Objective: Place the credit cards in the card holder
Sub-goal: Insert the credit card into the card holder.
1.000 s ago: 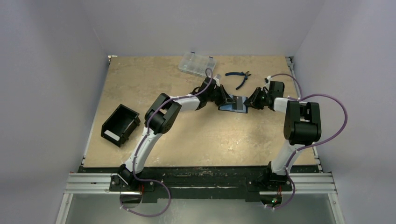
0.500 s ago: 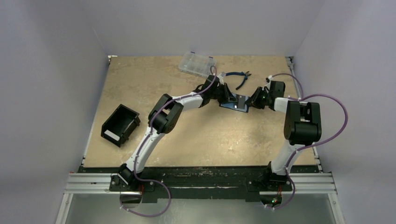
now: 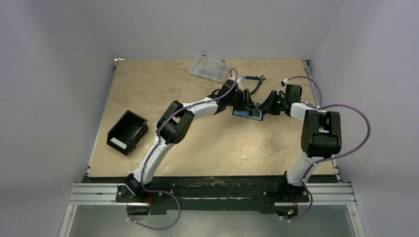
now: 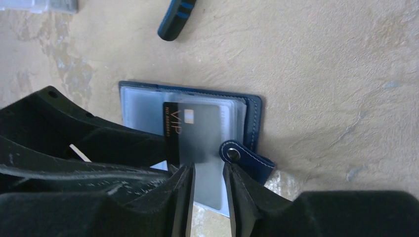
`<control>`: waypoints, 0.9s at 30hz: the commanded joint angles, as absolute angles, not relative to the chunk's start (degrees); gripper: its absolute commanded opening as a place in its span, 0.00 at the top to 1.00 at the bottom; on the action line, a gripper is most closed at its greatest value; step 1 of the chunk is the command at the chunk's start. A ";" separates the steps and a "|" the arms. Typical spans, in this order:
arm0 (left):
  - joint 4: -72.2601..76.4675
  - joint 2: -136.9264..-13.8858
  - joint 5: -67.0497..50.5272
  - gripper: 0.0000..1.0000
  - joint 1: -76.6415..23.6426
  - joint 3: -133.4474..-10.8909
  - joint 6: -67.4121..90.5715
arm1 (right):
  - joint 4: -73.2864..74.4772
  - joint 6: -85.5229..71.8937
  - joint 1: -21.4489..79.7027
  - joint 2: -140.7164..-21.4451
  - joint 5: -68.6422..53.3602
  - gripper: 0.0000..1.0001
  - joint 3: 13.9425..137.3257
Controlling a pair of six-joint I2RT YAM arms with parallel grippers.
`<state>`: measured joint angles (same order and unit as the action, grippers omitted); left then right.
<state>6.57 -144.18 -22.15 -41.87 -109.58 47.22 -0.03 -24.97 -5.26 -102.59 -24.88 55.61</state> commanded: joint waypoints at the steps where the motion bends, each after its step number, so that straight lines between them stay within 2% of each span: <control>1: 2.89 -140.26 -19.67 0.52 -42.83 -108.58 41.26 | 2.03 -25.38 -5.07 -98.06 -22.29 0.62 57.54; 19: 1.27 -144.70 -22.93 0.47 -43.66 -113.84 33.92 | 3.27 -23.71 -5.62 -104.92 -17.27 0.55 61.50; 24: 1.72 -146.70 -26.65 0.47 -44.31 -116.01 32.26 | 0.49 -24.41 -3.91 -106.80 -23.22 0.55 61.95; 27: 1.67 -148.19 -28.04 0.47 -45.00 -117.46 33.39 | -3.29 -27.89 -3.34 -106.69 -31.05 0.55 60.72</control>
<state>1.43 -145.32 -24.21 -43.27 -114.32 34.94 1.52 -24.82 -5.13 -106.63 -20.73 60.49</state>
